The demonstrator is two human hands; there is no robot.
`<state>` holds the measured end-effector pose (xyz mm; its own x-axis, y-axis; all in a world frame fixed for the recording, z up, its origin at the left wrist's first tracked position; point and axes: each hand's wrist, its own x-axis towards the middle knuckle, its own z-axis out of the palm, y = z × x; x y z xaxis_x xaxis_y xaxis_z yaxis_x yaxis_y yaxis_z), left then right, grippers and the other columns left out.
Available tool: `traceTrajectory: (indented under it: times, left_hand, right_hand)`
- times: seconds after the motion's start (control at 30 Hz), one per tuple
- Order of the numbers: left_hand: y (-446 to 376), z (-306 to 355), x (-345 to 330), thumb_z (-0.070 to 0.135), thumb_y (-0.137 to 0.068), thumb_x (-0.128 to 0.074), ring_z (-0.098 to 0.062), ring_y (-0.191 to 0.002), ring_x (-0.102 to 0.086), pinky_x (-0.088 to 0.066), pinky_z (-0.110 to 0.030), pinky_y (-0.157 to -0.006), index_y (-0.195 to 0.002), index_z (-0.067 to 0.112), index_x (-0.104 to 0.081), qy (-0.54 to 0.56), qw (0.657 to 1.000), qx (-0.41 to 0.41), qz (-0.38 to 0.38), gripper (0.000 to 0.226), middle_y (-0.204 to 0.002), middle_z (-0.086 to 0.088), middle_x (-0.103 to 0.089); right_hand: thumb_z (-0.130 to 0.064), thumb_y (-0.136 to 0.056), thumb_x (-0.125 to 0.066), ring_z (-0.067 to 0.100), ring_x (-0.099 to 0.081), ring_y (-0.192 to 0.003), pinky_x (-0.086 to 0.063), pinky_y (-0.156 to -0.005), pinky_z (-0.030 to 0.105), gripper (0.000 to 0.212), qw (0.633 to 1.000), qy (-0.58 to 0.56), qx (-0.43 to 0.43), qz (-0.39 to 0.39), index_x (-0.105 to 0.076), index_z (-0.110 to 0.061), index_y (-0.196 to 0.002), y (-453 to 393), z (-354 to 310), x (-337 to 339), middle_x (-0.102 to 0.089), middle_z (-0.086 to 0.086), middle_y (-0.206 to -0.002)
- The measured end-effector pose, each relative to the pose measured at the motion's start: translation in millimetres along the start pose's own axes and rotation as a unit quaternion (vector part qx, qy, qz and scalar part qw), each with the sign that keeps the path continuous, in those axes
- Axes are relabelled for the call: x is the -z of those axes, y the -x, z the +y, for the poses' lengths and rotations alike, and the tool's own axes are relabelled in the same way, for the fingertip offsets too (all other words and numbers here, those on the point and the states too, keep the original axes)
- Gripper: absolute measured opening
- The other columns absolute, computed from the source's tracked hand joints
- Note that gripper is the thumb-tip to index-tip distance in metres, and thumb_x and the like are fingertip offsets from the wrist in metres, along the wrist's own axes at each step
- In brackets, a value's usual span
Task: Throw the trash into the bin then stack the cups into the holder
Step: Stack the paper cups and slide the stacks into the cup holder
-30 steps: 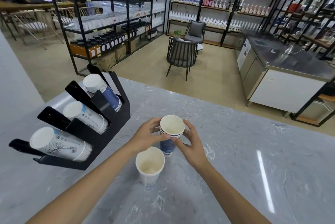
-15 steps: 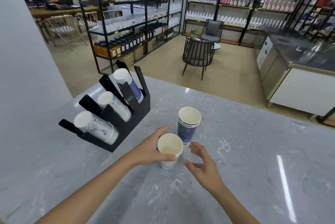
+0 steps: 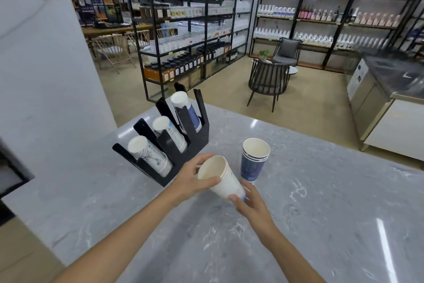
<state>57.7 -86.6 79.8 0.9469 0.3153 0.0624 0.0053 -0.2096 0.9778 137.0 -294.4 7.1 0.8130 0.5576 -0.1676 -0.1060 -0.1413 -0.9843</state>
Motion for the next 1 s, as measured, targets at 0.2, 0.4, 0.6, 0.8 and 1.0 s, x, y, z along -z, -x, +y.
traceTrajectory:
  times: [0.2,0.4,0.6,0.8,1.0]
  left_hand:
    - [17,17,17,0.024,-0.077,-0.081,-0.025,-0.122,-0.061,-0.063,-0.044,-0.084,-0.132,0.034,-0.060,0.066,0.998,0.002,0.002,0.061,-0.133,-0.007,-0.061]
    - [19,32,48,0.042,-0.070,-0.089,-0.005,-0.124,-0.059,-0.058,-0.031,-0.096,-0.128,0.041,-0.060,-0.085,0.994,-0.051,-0.038,0.066,-0.131,0.014,-0.062]
    - [13,58,58,0.051,-0.065,-0.091,0.005,-0.121,-0.057,-0.051,-0.016,-0.099,-0.133,0.054,-0.051,-0.165,0.981,-0.082,-0.069,0.079,-0.124,0.027,-0.056]
    - [7,72,64,0.048,-0.068,-0.090,0.002,-0.121,-0.059,-0.054,-0.024,-0.099,-0.131,0.052,-0.056,-0.152,0.982,-0.107,-0.035,0.072,-0.132,0.022,-0.054]
    - [-11,77,87,0.048,-0.078,-0.082,-0.003,-0.116,-0.065,-0.056,-0.028,-0.094,-0.131,0.046,-0.061,-0.109,0.989,-0.093,-0.038,0.057,-0.130,0.018,-0.065]
  right_hand:
    - [-0.024,-0.077,-0.083,0.028,-0.073,-0.115,-0.063,-0.085,0.036,0.063,0.963,-0.265,-0.043,-0.013,-0.060,-0.023,-0.136,2,-17,-3,-0.072,0.004,-0.130]
    - [-0.022,-0.076,-0.085,0.027,-0.070,-0.120,-0.062,-0.086,0.035,0.065,0.954,-0.301,0.004,-0.005,-0.060,-0.015,-0.136,5,-41,-3,-0.071,0.009,-0.133]
    - [-0.015,-0.093,-0.070,0.025,-0.062,-0.131,-0.053,-0.106,0.036,0.050,0.930,-0.356,0.079,-0.031,-0.057,-0.014,-0.142,7,-83,-9,-0.064,0.011,-0.143]
    - [-0.023,-0.100,-0.064,0.039,-0.063,-0.128,-0.055,-0.096,0.061,0.051,0.925,-0.363,0.068,-0.086,-0.046,-0.034,-0.146,-4,-117,-34,-0.062,0.010,-0.145]
    - [-0.037,-0.097,-0.066,0.036,-0.066,-0.124,-0.056,-0.088,0.068,0.044,0.925,-0.367,0.056,-0.079,-0.054,-0.039,-0.140,-24,-130,-59,-0.066,0.007,-0.139]
